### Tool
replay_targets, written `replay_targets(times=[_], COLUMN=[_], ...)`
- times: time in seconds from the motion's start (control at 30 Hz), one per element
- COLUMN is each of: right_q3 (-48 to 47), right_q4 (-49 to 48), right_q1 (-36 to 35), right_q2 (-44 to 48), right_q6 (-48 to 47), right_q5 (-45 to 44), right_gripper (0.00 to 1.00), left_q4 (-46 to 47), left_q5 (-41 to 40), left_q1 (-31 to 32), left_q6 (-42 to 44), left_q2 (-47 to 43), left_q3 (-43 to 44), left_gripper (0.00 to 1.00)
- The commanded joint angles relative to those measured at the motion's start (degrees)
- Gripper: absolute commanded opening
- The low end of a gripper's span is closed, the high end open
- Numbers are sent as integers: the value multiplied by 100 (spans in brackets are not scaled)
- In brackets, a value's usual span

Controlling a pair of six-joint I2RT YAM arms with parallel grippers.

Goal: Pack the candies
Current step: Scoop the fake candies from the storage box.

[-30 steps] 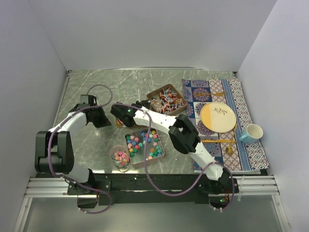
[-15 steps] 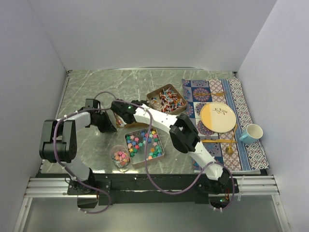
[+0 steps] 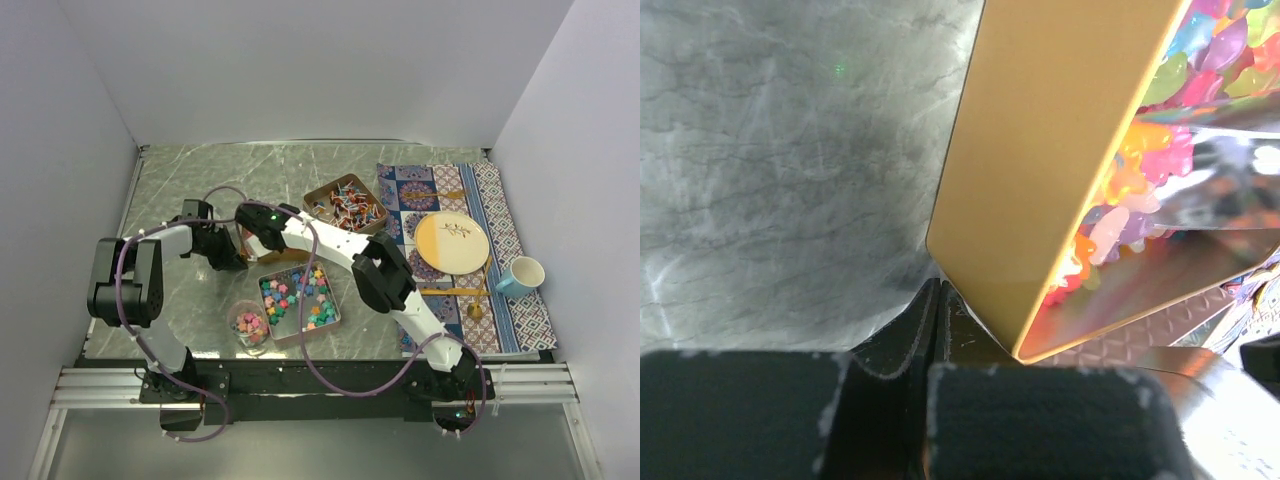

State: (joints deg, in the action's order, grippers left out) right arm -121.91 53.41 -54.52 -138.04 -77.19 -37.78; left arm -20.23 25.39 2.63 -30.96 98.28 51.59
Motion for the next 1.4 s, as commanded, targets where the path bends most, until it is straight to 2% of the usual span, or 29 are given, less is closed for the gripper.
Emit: replay_targets(times=[0.0, 0.23, 0.47, 0.87, 1.03, 1.37], right_q3=[-60, -272, -465, 123, 431, 80], right_q4=[390, 100, 187, 56, -286, -243], right_q1=[-59, -50, 160, 750, 829, 952], right_q2=[-408, -645, -742, 83, 391, 796], right_q6=[-1070, -1070, -544, 115, 336, 696], right_q5=[719, 1070, 1536, 3196, 3549, 4103], right_gripper=[0, 0, 0, 0, 0, 0], left_q4=[274, 169, 116, -174, -192, -350], left_q5=[71, -16, -121, -209, -245, 61], left_q1=[176, 220, 220, 106, 18, -140], left_q6=[99, 187, 292, 521, 591, 880], left_q2=[104, 227, 78, -169, -248, -230], left_q3=[167, 298, 237, 255, 281, 553], left_gripper=[1, 1, 1, 1, 1, 1])
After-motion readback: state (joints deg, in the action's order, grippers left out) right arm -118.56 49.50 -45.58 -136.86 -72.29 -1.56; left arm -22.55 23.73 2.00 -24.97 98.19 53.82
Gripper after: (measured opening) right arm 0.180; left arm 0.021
